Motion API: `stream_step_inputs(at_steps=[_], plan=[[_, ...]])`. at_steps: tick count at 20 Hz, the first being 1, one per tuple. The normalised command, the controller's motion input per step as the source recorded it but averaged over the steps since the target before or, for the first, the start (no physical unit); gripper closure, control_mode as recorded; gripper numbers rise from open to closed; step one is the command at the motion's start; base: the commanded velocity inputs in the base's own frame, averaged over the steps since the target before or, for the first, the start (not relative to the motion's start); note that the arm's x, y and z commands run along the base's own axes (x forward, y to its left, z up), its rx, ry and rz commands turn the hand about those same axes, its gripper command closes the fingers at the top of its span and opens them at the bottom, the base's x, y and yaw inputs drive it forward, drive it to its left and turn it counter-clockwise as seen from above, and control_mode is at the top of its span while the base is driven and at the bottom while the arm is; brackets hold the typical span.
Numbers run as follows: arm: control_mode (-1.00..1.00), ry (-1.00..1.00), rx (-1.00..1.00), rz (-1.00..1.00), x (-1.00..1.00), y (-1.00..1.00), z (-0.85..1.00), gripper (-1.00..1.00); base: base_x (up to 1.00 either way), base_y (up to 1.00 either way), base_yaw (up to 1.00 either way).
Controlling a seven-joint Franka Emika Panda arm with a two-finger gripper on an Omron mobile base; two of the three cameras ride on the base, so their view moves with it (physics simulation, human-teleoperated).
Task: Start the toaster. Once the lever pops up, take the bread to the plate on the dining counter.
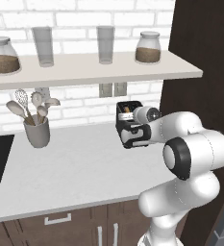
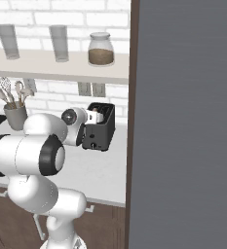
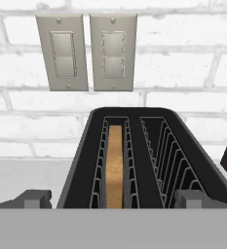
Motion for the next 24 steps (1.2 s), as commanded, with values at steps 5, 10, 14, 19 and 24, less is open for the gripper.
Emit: stream_step_inputs(at_steps=[5,10,14,19,24], plan=[[-1.00,0.00,0.00,0.00,0.00,0.00,0.00,-1.00,0.00,0.00,0.00],[-1.00,0.00,0.00,0.00,0.00,0.00,0.00,-1.00,0.00,0.00,0.00],[-1.00,0.00,0.00,0.00,0.00,0.00,0.00,-1.00,0.00,0.00,0.00],[-1.00,0.00,0.00,0.00,0.00,0.00,0.00,-1.00,0.00,0.00,0.00],[-1.00,0.00,0.00,0.00,0.00,0.00,0.00,-1.00,0.00,0.00,0.00]])
